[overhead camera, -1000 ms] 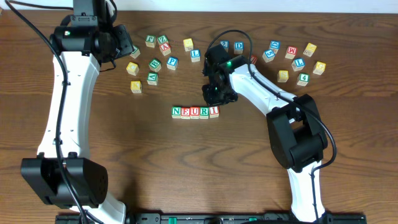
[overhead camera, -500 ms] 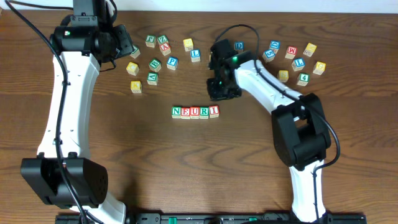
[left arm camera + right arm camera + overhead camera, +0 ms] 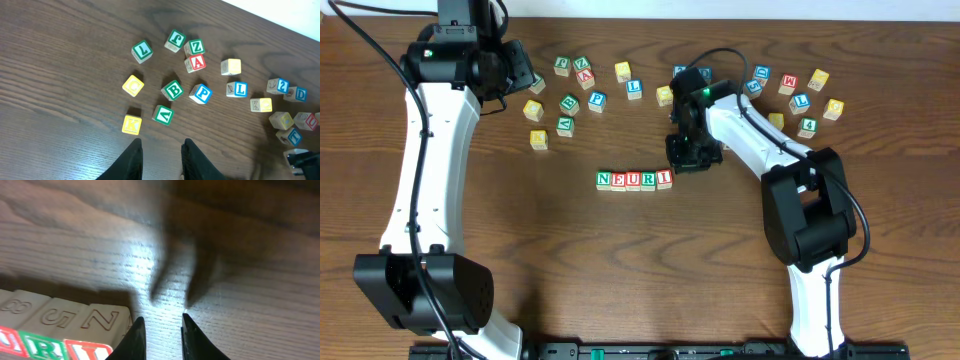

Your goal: Spell out NEURIPS

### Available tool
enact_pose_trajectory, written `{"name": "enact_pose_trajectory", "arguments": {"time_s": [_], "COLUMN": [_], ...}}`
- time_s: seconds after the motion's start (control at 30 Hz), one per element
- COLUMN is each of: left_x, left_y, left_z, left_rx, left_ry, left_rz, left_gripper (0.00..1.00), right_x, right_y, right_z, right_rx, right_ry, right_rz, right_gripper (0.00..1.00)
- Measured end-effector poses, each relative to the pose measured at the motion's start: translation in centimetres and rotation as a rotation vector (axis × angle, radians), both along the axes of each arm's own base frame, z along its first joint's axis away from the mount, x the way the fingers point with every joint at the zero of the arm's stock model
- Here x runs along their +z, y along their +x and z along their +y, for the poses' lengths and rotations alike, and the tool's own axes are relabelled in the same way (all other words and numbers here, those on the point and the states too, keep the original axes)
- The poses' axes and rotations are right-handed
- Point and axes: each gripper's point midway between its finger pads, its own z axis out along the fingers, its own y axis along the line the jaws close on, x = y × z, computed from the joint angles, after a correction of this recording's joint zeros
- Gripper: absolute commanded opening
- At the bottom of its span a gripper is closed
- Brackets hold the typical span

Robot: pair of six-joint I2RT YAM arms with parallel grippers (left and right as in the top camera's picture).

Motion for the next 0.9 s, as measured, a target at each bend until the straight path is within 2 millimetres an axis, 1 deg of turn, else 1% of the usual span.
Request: {"name": "enact_pose_trajectory", "arguments": {"time_s": [0.1,0.5,0.9], "left_x": [0.0,0.0,0.0], "left_y": [0.0,0.0,0.0], "left_z": [0.0,0.0,0.0], "left_rx": [0.0,0.0,0.0], "left_ry": [0.0,0.0,0.0], "left_rz": [0.0,0.0,0.0], "left_gripper": [0.26,0.26,0.26], "right_x": [-0.3,-0.3,-0.2], "right_y": [-0.4,-1.2,-1.5], "right_z": [-0.1,0.5,0.7], "right_rx": [0.0,0.02,0.005], "right_ry": [-0.006,-0.012,-0.002], "right_rz": [0.012,0.027,0.044], "right_gripper": [0.18,0.18,0.18]}}
